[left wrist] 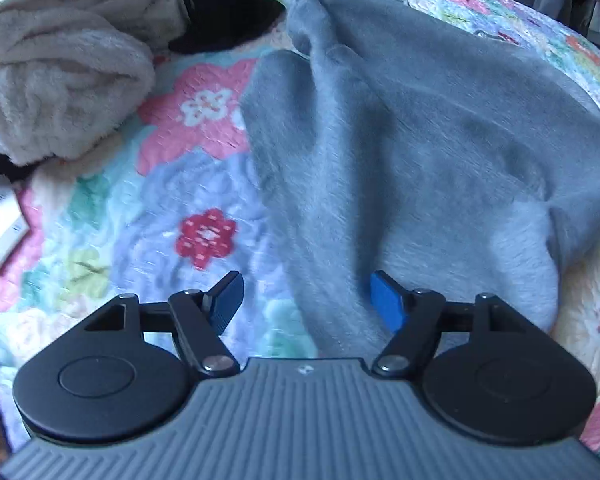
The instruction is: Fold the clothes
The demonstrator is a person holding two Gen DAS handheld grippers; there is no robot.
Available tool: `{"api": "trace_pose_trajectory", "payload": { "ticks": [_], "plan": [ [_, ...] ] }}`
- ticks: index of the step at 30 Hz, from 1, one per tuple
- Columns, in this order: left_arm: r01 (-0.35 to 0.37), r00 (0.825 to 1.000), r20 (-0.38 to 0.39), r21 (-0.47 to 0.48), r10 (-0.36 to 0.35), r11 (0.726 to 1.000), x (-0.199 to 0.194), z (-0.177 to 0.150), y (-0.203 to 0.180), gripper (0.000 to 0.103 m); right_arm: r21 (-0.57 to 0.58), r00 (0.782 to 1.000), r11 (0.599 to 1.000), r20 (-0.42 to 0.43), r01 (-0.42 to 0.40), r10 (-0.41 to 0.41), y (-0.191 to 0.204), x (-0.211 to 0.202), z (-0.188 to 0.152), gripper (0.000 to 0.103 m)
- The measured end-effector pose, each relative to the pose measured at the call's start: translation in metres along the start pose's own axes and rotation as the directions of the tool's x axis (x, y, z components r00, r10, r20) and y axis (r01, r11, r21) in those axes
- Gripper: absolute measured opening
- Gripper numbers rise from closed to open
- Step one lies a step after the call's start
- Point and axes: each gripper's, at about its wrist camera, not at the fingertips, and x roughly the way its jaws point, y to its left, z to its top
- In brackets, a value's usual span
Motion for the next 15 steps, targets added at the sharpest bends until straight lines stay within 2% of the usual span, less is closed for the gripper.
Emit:
{"api": "trace_pose_trajectory", "payload": {
  "ticks": [1, 2, 3, 4, 7, 8, 10, 11, 12, 14, 15],
  "plan": [
    [0.035, 0.999, -0.002, -0.007, -0.035, 0.999, 0.003, -0.002, -0.003, 0.055, -0.032, 0.996, 0.995, -0.005, -0.090, 0.090, 0.018, 0.006, 0.004, 0.047],
    [0.064, 0.998, -0.002, -0.007, -0.064, 0.998, 0.005, -0.003, -0.006, 0.035, -0.071, 0.986, 0.984, -0.009, -0.166, 0.166, 0.041, 0.014, 0.006, 0.049],
    [0.080, 0.997, 0.003, 0.008, -0.081, 0.997, 0.006, -0.003, -0.011, 0.024, -0.115, 0.969, 0.963, -0.023, -0.246, 0.245, 0.065, 0.024, 0.007, 0.050],
    [0.086, 0.996, 0.006, 0.027, -0.086, 0.996, 0.006, -0.001, -0.016, 0.023, -0.158, 0.945, 0.931, -0.046, -0.328, 0.325, 0.090, 0.036, 0.006, 0.050],
    [0.053, 0.998, 0.026, 0.073, -0.055, 0.996, -0.003, 0.010, -0.018, 0.023, -0.277, 0.881, 0.837, -0.128, -0.472, 0.455, 0.163, 0.067, -0.002, 0.052],
    [0.057, 0.997, 0.044, 0.060, -0.060, 0.997, -0.010, 0.015, -0.011, 0.024, -0.321, 0.869, 0.808, -0.150, -0.494, 0.471, 0.187, 0.076, -0.005, 0.052],
    [0.062, 0.995, 0.079, 0.017, -0.064, 0.998, -0.026, 0.024, 0.007, 0.033, -0.451, 0.878, 0.758, -0.161, -0.472, 0.451, 0.242, 0.072, -0.023, 0.052],
    [0.048, 0.995, 0.091, -0.009, -0.047, 0.999, -0.032, 0.027, 0.017, 0.044, -0.486, 0.880, 0.740, -0.162, -0.465, 0.446, 0.253, 0.074, -0.027, 0.053],
    [0.028, 0.995, 0.101, -0.027, -0.026, 0.999, -0.035, 0.030, 0.026, 0.049, -0.469, 0.881, 0.751, -0.159, -0.465, 0.445, 0.248, 0.075, -0.025, 0.055],
    [-0.003, 0.995, 0.104, -0.046, 0.008, 0.999, -0.031, 0.038, 0.042, 0.051, -0.435, 0.883, 0.772, -0.154, -0.463, 0.443, 0.237, 0.077, -0.020, 0.066],
    [-0.016, 0.995, 0.102, -0.055, 0.022, 0.998, -0.027, 0.042, 0.050, 0.052, -0.417, 0.884, 0.782, -0.151, -0.463, 0.442, 0.232, 0.078, -0.018, 0.069]
  ]
}}
